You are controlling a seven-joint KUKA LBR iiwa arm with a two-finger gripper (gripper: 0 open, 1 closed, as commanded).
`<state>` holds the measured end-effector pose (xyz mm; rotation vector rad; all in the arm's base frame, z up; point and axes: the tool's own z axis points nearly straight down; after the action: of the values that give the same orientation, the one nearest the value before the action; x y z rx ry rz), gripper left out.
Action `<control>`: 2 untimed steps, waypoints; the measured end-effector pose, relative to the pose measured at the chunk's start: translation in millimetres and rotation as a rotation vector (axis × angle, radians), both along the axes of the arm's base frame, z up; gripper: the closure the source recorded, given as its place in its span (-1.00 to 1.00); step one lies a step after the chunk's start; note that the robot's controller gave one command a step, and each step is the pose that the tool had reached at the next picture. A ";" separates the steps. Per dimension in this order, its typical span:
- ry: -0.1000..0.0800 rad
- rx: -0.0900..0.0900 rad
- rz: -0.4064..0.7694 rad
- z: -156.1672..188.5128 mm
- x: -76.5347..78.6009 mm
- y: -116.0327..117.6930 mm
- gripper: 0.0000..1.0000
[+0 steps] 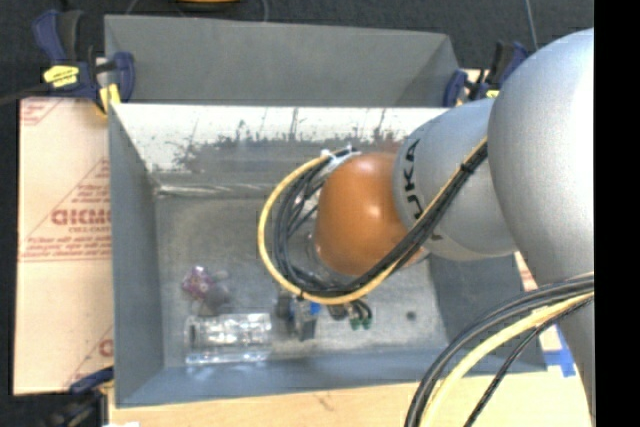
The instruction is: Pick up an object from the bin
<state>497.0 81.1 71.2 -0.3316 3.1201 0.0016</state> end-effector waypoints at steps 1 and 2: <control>0.002 0.000 -0.001 -0.6 -0.7 -0.2 -1.00; -0.004 -0.004 0.058 15.7 36.2 -44.3 -1.00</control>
Offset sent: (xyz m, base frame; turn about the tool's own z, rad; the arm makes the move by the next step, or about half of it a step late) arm 0.0000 0.0000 0.0000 0.0000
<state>533.2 36.8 86.9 -0.4220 3.1054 -0.0049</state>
